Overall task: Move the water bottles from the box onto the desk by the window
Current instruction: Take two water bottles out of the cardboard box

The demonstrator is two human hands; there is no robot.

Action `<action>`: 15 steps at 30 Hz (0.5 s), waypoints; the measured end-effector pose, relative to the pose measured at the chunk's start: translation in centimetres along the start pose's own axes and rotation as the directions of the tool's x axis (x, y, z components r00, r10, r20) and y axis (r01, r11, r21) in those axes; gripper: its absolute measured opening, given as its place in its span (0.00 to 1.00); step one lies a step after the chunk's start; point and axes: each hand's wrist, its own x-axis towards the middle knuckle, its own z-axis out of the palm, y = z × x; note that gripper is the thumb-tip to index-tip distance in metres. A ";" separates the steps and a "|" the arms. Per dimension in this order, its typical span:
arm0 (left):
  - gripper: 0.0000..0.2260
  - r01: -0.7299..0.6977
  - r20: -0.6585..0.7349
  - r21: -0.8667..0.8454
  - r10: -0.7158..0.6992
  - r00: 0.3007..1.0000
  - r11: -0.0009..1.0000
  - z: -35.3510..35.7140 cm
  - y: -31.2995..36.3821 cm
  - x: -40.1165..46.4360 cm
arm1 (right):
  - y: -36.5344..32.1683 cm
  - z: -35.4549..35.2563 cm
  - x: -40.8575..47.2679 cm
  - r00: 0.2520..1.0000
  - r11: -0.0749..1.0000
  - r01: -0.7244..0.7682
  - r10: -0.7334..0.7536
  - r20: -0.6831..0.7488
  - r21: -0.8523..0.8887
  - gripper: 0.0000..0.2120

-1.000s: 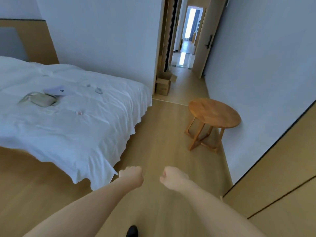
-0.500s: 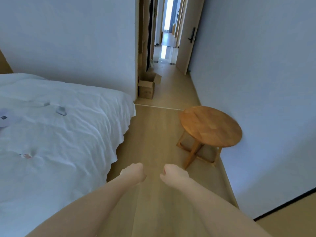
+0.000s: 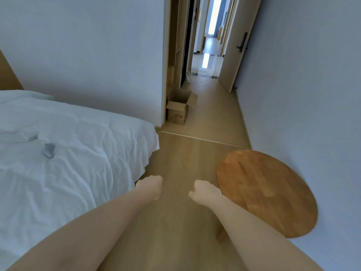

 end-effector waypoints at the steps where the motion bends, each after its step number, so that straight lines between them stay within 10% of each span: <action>1: 0.12 0.007 0.002 0.031 -0.007 1.000 1.000 -0.6 0.1 1.7 | 0.3 -0.9 1.9 1.000 1.000 0.006 -0.006 -0.001 -0.003 0.15; 15: 0.06 -0.096 0.051 0.210 0.087 0.995 0.973 -12.1 -0.8 35.7 | 2.9 -14.8 34.8 0.998 0.998 -0.059 0.059 -0.001 -0.004 0.16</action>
